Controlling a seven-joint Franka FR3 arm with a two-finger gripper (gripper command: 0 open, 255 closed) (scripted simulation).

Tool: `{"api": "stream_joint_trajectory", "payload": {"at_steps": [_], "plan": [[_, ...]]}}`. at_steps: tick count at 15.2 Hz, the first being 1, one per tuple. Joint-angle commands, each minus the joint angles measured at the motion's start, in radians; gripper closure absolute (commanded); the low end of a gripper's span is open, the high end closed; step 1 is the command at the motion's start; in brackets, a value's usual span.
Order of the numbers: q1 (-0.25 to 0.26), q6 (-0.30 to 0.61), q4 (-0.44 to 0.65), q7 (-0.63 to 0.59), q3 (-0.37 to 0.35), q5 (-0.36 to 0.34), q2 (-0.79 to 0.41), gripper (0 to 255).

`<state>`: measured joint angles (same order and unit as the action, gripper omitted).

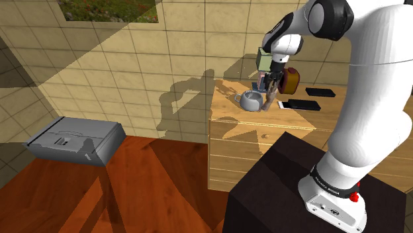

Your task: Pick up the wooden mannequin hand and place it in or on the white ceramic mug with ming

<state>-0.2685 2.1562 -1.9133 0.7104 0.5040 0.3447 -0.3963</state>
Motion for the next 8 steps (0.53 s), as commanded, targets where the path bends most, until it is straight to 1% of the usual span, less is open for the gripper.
{"api": "stream_joint_trajectory", "payload": {"at_steps": [1,8], "plan": [[0.004,-0.020,0.007,-0.009,0.006,-0.012,0.016,255],[0.015,-0.093,0.037,-0.038,0.022,-0.049,0.068,255]]}}
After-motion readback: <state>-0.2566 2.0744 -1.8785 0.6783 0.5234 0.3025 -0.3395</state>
